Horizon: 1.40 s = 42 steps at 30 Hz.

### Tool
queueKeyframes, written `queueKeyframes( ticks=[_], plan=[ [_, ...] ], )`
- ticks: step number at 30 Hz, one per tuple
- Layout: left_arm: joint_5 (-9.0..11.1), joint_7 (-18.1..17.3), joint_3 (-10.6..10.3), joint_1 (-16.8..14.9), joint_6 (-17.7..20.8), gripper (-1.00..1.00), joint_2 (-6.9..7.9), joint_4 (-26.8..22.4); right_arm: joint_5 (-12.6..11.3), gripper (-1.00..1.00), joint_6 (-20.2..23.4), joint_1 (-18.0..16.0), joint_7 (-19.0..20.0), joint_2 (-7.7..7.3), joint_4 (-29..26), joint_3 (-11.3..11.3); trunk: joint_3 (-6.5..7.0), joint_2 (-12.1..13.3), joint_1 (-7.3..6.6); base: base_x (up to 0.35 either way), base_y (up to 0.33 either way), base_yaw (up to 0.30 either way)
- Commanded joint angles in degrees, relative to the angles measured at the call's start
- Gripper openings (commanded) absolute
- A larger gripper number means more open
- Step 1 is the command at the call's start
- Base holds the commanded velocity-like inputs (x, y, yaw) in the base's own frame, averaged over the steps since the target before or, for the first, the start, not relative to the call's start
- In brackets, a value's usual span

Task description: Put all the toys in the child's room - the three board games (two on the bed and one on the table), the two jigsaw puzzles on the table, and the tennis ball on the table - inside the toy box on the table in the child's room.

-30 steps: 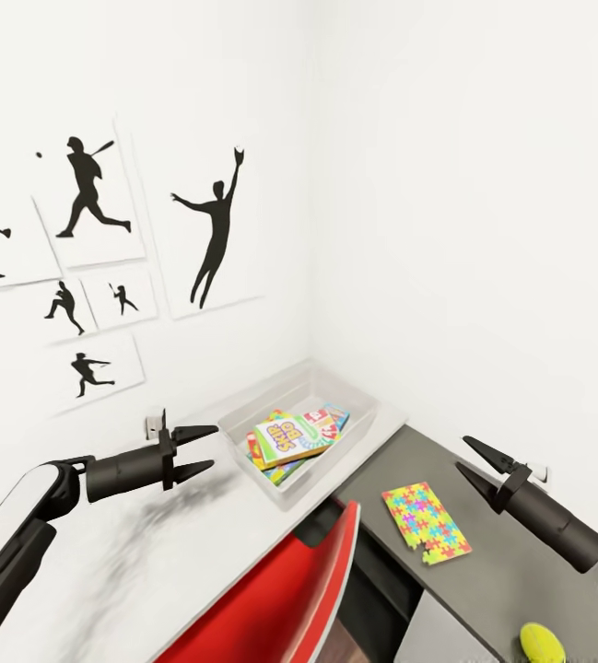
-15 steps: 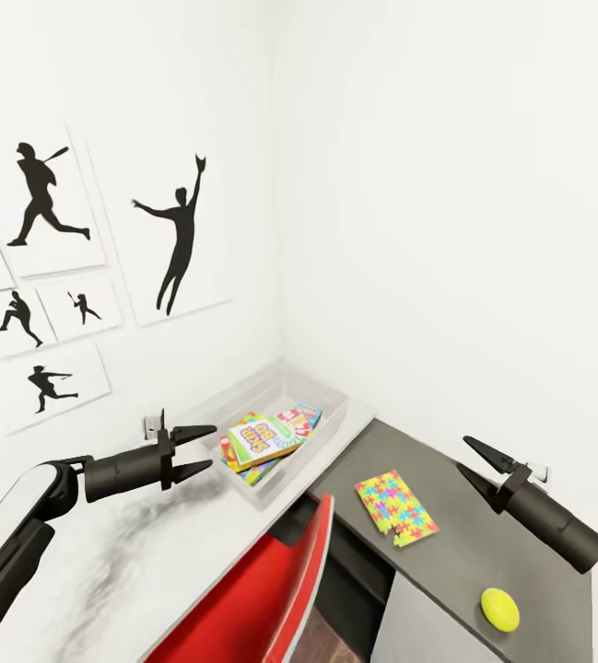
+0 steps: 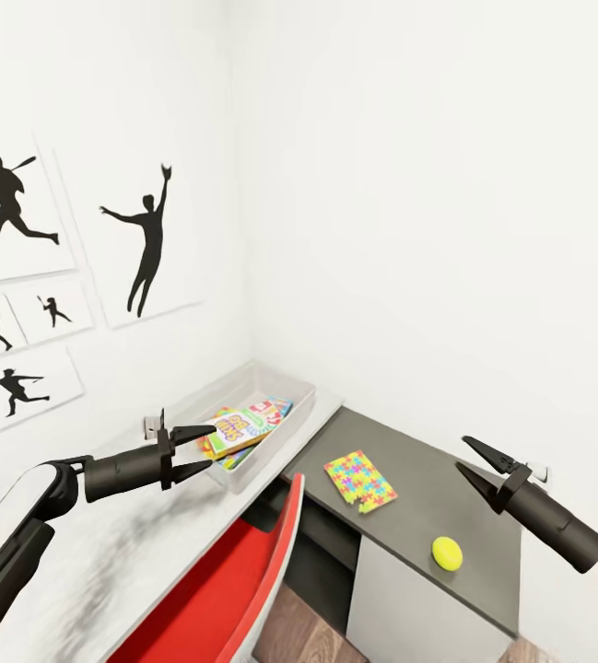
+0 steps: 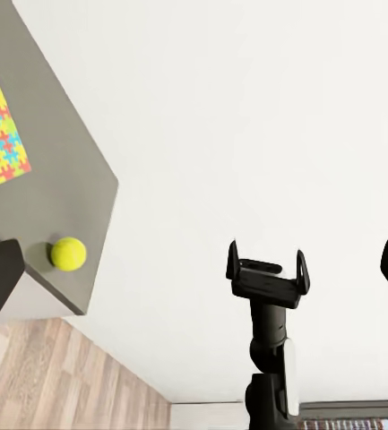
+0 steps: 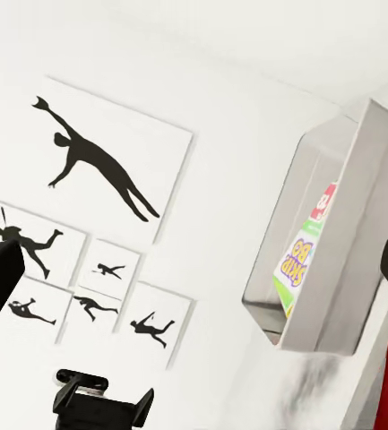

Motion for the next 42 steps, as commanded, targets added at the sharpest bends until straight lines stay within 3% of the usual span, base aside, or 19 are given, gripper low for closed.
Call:
queueKeyframes(
  ticks=[1, 42],
  plan=[
    [0.61, 0.60, -0.06, -0.06, 0.05, 1.00, 0.04, -0.05, 0.32, 1.00, 0.27, -0.08, 0.35, 0.01, 0.02, -0.08, -0.07, -0.13, 0.04, -0.035, 0.000, -0.165],
    [0.61, 0.60, -0.04, -0.07, 0.05, 1.00, 0.04, -0.21, 0.23, 1.00, 0.36, -0.08, 0.49, 0.01, 0.15, -1.23, 0.39, -0.13, 0.04, -0.013, 0.000, -0.032]
  ],
)
